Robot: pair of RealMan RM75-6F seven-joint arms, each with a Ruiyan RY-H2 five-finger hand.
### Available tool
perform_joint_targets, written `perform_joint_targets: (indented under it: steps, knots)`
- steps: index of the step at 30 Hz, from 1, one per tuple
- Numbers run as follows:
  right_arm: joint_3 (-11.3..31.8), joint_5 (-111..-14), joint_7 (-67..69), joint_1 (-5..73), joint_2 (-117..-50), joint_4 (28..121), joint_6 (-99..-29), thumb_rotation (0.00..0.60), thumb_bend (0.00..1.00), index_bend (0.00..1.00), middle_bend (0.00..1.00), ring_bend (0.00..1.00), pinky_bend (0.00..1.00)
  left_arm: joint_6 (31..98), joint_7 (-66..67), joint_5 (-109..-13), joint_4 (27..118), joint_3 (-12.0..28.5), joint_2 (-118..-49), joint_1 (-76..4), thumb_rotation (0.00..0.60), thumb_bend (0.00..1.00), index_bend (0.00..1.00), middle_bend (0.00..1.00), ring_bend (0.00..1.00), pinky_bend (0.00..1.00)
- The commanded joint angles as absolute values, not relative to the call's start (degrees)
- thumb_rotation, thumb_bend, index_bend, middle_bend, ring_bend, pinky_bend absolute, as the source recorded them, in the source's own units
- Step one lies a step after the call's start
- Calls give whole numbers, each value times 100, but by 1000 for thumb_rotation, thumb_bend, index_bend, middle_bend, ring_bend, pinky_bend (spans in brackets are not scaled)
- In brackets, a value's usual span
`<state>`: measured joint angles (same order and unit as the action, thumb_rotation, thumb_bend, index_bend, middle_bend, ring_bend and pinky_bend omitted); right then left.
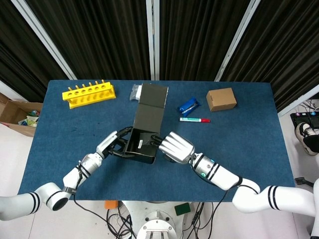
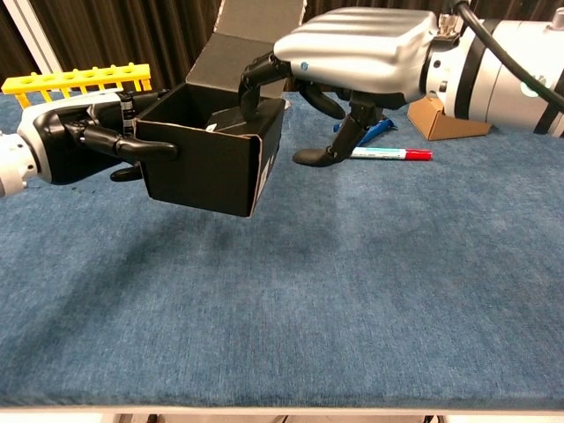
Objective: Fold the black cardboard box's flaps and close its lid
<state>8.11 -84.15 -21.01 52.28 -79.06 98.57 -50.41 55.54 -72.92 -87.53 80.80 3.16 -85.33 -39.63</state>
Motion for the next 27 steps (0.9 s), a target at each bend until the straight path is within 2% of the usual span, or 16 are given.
perform_joint_targets:
  steps: [1, 11, 15, 19, 21, 26, 27]
  knots:
    - [801, -8404, -2109, 5246, -7933, 9826, -5020, 600, 337, 372, 283, 705, 1000, 5570, -7425, -8836, 8101, 291, -8502, -3988, 600, 85, 521, 506, 728, 907]
    - [733, -8326, -2126, 5327, -8155, 9586, -4876, 600, 341, 380, 290, 708, 1000, 5590, -7815, -8904, 8078, 258, -8546, -4048, 600, 85, 549, 544, 741, 908]
    - [705, -8303, -2143, 5352, -8206, 9520, -4826, 600, 375, 426, 336, 716, 1000, 5614, -7926, -8919, 8050, 231, -8532, -4047, 600, 85, 553, 548, 741, 908]
    - [727, -8248, -2213, 5383, -8221, 9518, -4803, 600, 478, 585, 501, 723, 1000, 5647, -8014, -8951, 8027, 201, -8509, -4045, 600, 85, 553, 548, 741, 908]
    - [740, -8208, -2266, 5400, -8228, 9524, -4786, 600, 501, 669, 586, 729, 1000, 5665, -8016, -8973, 8021, 182, -8504, -4044, 600, 85, 553, 548, 741, 908]
    - [763, -8115, -2406, 5432, -8256, 9541, -4774, 600, 568, 958, 829, 750, 1000, 5720, -7781, -8986, 7984, 157, -8514, -4034, 600, 85, 553, 547, 741, 908]
    - [767, -8099, -2430, 5431, -8262, 9539, -4787, 600, 575, 983, 854, 753, 1000, 5728, -7695, -8975, 7986, 155, -8519, -4028, 600, 85, 553, 548, 741, 908]
